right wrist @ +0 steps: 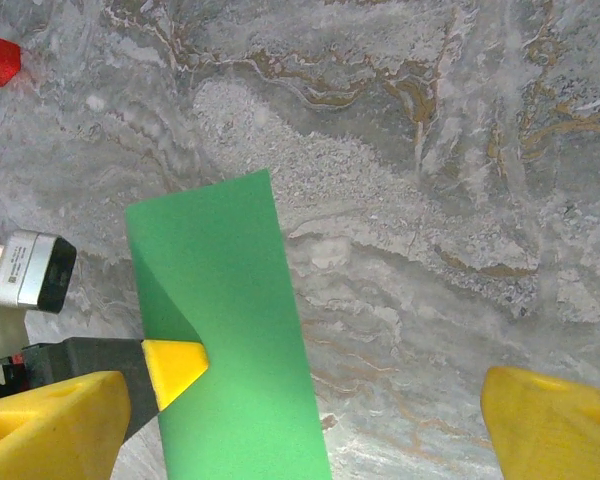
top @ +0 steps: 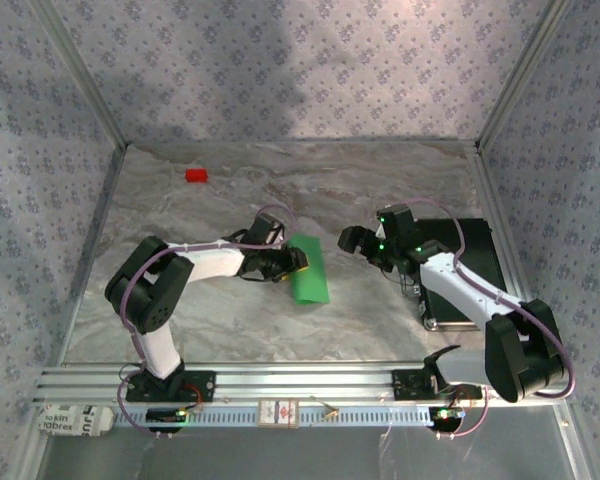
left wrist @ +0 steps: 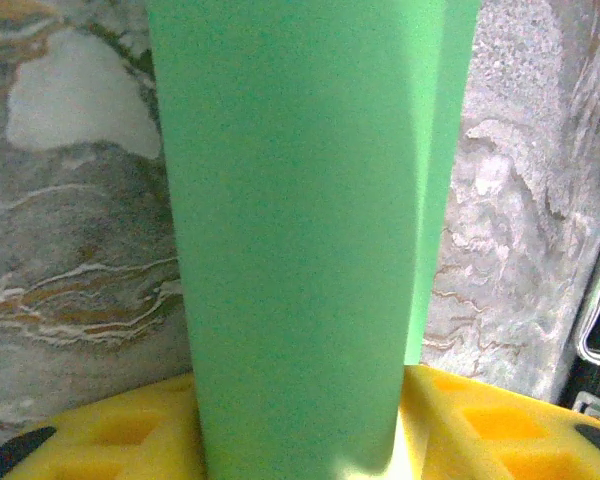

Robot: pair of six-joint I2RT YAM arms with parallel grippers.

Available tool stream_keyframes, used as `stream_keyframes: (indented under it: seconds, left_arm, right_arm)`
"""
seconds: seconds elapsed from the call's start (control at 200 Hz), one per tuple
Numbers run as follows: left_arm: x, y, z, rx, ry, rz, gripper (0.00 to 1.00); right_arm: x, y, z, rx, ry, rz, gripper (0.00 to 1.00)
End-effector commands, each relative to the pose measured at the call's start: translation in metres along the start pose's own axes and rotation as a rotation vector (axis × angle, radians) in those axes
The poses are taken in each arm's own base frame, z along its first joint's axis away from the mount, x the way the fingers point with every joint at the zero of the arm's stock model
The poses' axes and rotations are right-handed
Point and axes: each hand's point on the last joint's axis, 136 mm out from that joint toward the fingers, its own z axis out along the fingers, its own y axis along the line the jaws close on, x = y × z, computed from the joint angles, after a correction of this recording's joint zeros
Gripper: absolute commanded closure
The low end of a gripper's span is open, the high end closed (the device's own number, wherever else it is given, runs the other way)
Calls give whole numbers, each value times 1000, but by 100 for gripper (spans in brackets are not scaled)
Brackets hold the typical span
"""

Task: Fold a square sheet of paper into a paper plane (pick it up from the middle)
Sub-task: First fold the square sheet of paper in half at the center of the table.

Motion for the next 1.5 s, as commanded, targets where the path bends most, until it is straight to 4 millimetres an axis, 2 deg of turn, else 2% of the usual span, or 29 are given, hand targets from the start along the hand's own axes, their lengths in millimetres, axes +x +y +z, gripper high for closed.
stream_keyframes:
  seconds: [0.0, 0.2, 0.37, 0.68, 0.974, 1.424, 1.494]
  left_arm:
    - [-6, 8, -10, -87, -22, 62, 47]
    - [-10, 7, -22, -136, -45, 118, 41]
    - [-12, 17, -29, -187, -77, 125, 42]
    - [-11, 25, -33, -207, -98, 123, 46]
    - [0, 48, -21, -275, -17, 126, 47]
    - [-1, 64, -14, -319, -11, 66, 47]
    - [0, 66, -10, -328, 4, 68, 47]
  right_arm:
    - [-2, 10, -2, -19, 16, -10, 8]
    - [1, 13, 2, -31, 28, -15, 8]
    - [4, 22, 6, -69, 48, -27, 9]
    - [9, 27, 15, -83, 83, -35, 13]
    - [10, 27, 17, -80, 90, -39, 13]
    - [13, 25, 19, -69, 101, -50, 14]
    - [14, 25, 19, -66, 106, -51, 16]
